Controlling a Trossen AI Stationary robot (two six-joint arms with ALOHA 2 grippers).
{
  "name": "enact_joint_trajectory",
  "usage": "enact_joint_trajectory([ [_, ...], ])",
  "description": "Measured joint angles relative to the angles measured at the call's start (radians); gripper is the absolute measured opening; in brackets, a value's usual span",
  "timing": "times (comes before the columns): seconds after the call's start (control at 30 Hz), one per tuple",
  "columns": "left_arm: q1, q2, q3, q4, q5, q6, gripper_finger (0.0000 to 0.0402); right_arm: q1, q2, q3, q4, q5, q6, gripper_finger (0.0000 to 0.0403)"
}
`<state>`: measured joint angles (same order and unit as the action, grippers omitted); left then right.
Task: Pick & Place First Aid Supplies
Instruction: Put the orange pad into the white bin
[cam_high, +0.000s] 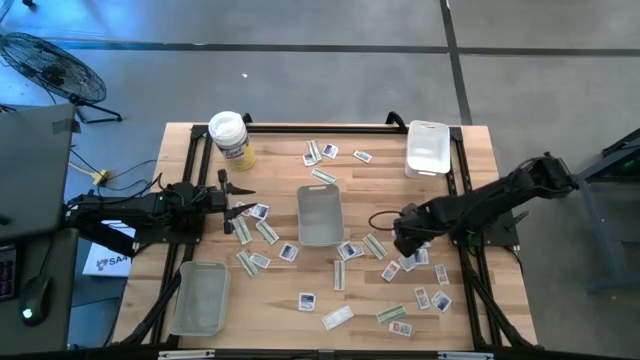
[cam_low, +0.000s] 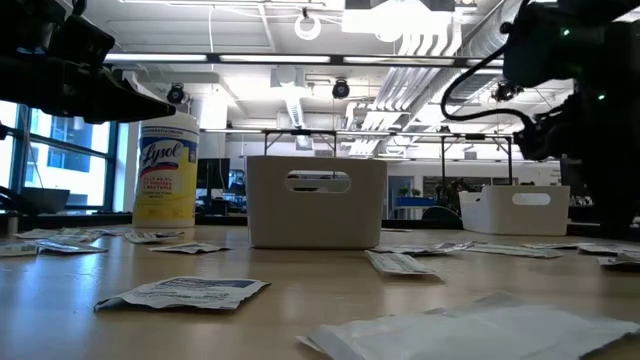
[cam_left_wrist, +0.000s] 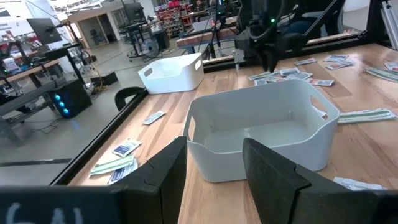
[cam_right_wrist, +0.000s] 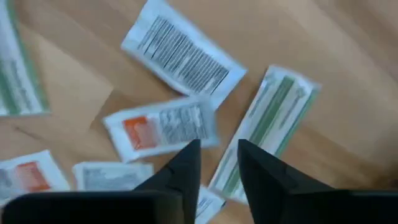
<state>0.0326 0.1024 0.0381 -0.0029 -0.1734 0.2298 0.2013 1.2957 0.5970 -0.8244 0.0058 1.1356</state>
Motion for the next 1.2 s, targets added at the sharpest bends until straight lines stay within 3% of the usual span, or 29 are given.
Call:
enact_joint_trajectory([
  [0.2, 0.000, 0.000, 0.000, 0.000, 0.000, 0.000, 0.0154, -0.052, 0.000, -0.029, 0.095, -0.005, -0.126, 0.0134],
  [0.67, 0.000, 0.000, 0.000, 0.000, -0.001, 0.000, 0.0154, -0.067, 0.000, -0.072, 0.135, -0.011, -0.231, 0.0109],
  [1.2, 0.000, 0.000, 0.000, 0.000, 0.000, 0.000, 0.0154, -0.066, 0.000, -0.072, 0.127, 0.004, -0.252, 0.0003],
])
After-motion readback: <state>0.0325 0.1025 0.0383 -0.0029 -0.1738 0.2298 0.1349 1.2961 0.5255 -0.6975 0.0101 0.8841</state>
